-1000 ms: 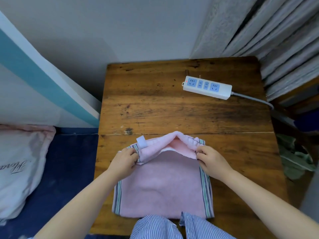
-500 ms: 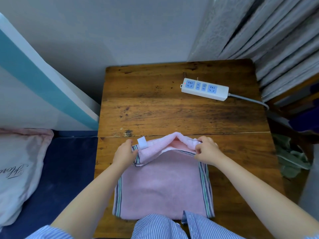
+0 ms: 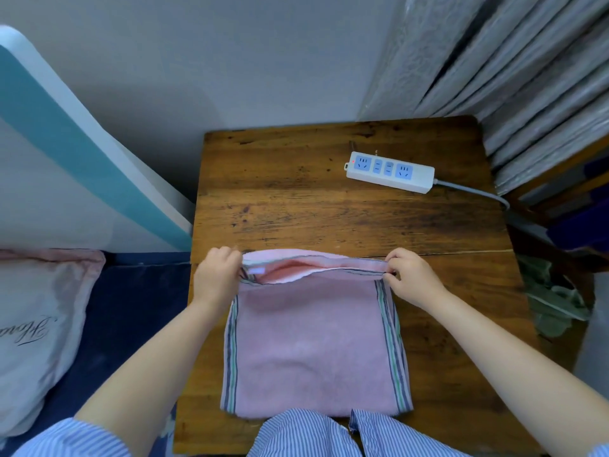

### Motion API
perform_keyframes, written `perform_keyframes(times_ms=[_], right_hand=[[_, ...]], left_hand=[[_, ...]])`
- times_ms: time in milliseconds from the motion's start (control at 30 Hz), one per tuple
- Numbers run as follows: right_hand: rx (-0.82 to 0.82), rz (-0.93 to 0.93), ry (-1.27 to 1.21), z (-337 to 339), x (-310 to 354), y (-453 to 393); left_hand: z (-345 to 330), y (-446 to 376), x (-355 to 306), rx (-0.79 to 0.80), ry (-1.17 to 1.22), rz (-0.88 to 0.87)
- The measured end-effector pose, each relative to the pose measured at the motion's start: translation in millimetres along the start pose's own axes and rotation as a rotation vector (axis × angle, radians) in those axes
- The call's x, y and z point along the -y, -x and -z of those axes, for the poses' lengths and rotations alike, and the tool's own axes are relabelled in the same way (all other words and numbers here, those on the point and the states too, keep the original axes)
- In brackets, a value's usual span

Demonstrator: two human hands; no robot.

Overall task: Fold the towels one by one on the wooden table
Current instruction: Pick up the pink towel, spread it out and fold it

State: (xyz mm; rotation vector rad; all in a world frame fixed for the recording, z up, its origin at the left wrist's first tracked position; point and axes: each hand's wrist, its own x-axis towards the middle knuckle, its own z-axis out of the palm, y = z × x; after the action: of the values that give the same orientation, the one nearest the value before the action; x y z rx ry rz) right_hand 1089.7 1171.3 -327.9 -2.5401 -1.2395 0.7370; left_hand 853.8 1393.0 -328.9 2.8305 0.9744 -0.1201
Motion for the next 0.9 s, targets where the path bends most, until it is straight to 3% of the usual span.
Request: perform_keyframes(times_ms=[133,267,600,900], right_hand=[[-0.009,-0.034,0.019,-5.2,1.6,1.8],[0.016,-0.039,0.01,-6.8,4.5,5.0],[0.043,0.003,-0.009,3.0,3.9,11.1],[-0.016,-0.002,-0.01,20.7,2.6,4.3]], left_hand=[[-21.3,20.1,-0.9,0.239,-0.076,-0.125],[-29.5,22.3,-4.8,0.37,-0.12,0.003],[-27.2,1.7,-5.8,0.379,-0.14,0.056],[7.6,-5.4,5.3,0.246,-0.145,-0.095]])
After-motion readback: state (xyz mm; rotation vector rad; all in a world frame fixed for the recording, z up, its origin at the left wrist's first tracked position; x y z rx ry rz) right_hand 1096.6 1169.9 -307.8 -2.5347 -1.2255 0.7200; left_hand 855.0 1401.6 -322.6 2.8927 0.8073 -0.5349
